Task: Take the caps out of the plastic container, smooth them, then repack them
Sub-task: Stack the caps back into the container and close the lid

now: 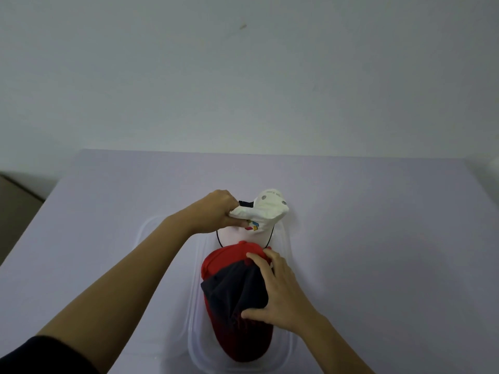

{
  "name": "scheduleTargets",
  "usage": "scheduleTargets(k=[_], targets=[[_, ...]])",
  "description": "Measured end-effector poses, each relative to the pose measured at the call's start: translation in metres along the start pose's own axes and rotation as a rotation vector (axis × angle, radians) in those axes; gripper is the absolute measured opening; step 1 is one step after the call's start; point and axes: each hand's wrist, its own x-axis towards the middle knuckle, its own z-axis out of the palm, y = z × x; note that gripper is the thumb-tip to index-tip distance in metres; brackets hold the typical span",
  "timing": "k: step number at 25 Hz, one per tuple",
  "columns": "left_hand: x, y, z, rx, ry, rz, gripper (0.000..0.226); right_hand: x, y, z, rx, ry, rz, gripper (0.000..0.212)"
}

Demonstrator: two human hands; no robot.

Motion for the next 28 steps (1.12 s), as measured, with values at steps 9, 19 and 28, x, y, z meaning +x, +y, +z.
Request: scheduleTargets(k=[9, 19, 28], targets=[[0.007, 0.017, 0.002, -0.097, -0.246, -0.074, 0.024, -0.017, 0.003, 0.008, 0.016, 0.07, -0.045, 0.099], [0.024, -0.027, 0.03, -0.254, -0.388, -0.311, 0.036, -0.006, 0.007, 0.006, 0.07, 0.044, -0.061, 0.107], [0.023, -0.039, 0.053, -0.331, -0.223, -0.316, 0.018, 0.029, 0.035, -0.02, 0.31, 0.192, 0.012, 0.068]])
